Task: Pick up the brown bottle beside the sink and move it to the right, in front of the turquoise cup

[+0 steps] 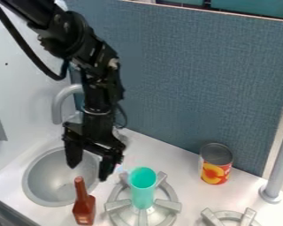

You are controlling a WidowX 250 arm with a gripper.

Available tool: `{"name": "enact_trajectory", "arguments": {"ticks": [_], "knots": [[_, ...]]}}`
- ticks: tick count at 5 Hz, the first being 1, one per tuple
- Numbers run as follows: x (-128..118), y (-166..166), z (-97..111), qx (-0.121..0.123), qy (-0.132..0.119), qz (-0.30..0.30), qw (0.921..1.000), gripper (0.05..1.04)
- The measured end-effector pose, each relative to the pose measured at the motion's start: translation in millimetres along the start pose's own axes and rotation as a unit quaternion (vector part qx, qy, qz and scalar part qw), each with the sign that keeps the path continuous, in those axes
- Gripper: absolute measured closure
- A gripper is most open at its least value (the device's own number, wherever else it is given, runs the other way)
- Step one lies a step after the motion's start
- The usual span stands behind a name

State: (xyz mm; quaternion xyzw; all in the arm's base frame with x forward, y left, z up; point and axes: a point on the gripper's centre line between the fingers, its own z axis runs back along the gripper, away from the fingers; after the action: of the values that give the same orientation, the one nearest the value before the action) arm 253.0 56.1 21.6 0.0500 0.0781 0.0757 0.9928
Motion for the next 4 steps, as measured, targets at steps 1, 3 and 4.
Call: {"name": "enact_trajectory", "arguments": {"ticks": [1,3,4], "knots": [[-6,12,-2,0.010,0.020,0.022,0.9995,0.082],[-7,22,-21,0.006,0.043,0.025,0.9987,0.082],[-2,23,-28,0.005,0.026,0.019,0.9995,0.082]]}}
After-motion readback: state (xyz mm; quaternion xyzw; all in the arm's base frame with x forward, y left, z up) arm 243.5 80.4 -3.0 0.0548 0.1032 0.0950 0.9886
